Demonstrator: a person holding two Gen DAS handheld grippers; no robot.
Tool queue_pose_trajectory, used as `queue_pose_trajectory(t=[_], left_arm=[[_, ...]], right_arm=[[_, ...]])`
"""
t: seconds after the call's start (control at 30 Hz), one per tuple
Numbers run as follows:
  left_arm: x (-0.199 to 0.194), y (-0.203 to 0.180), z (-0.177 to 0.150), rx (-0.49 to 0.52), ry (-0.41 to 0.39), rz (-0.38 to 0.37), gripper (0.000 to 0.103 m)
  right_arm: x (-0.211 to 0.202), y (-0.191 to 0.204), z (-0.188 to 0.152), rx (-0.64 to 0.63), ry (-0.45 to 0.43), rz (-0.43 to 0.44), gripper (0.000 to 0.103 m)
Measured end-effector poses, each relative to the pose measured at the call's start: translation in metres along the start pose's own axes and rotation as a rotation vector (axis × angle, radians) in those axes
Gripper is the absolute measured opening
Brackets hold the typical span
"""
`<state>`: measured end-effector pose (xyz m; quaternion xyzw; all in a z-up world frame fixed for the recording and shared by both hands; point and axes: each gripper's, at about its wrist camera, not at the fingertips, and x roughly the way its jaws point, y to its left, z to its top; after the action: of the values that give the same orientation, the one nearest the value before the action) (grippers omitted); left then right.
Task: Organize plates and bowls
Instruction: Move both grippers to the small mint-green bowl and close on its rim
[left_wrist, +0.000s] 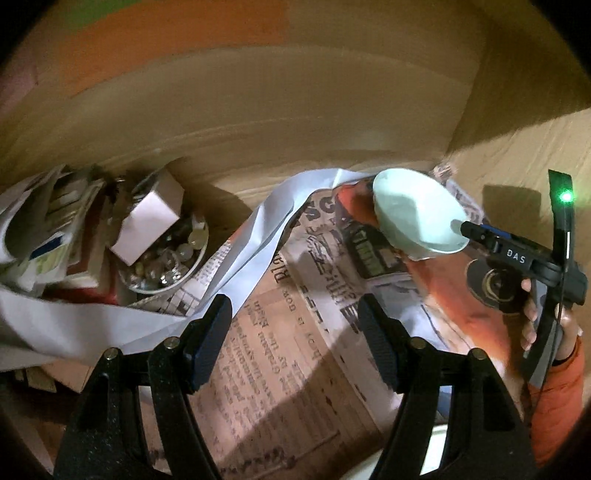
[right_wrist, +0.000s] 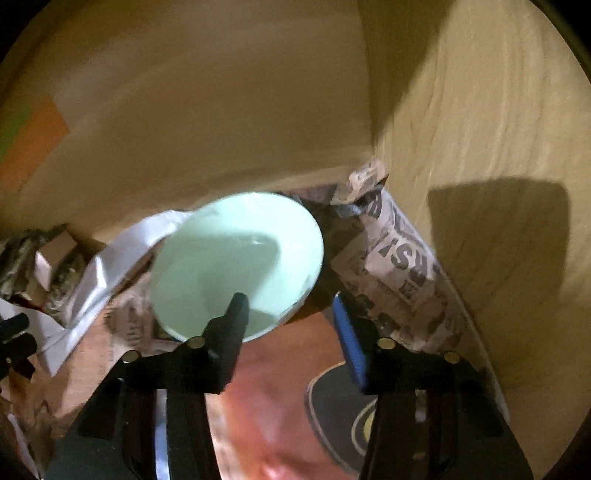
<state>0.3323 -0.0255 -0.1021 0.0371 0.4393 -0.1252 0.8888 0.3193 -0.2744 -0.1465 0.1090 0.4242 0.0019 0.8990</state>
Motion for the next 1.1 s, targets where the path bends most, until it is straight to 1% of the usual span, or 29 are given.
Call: queue_pose_trajectory(t=[0.13,0.17,0.2,0.33,0.4,0.6,0.8,0.9,1.0,1.1], left_arm=[[0.018,-0.009,0.006,0.035,0.03,-0.006,0.07],[0.021,-0.01,0.007,0.039,0.038,-0.009,0.071],[0.024,-0.011,0.008,0.044,0.047,-0.014,0.071],[0.033,-0.019,0.009,0.062,0.063,-0.019,0.071],[0.035,-0.023,0.012,0.07,0.061,-0.015,0.071],[0.042,-0.03,0.017,0.073,0.074,-0.024,0.071],[0.051,-0.027,0.017,0.058,0.087,-0.016,0.071],[0.059,-0.026,0.017,0.045,0.108,-0.011,0.071],[0.066,-0.027,0.019,0.043,0.12,0.001,0.071],[0.075,-0.027,0.02,0.041,0.141,0.008,0.07]], right_arm=[[0.014,-0.002,-0.003,0.003,0.029,0.021,0.038],[0.015,-0.001,-0.004,-0.007,0.032,0.028,0.034],[0.016,0.001,-0.004,-0.018,0.035,0.034,0.027],[0.012,0.009,-0.007,-0.059,0.021,0.005,0.026],[0.008,0.009,-0.01,-0.06,0.027,0.021,0.023],[-0.006,0.009,-0.023,-0.069,0.058,0.1,0.021],[-0.026,0.018,-0.047,-0.143,0.079,0.156,0.021],[-0.028,0.023,-0.052,-0.172,0.088,0.192,0.021],[-0.028,0.039,-0.059,-0.2,0.098,0.238,0.021],[-0.021,0.043,-0.059,-0.22,0.109,0.275,0.021]])
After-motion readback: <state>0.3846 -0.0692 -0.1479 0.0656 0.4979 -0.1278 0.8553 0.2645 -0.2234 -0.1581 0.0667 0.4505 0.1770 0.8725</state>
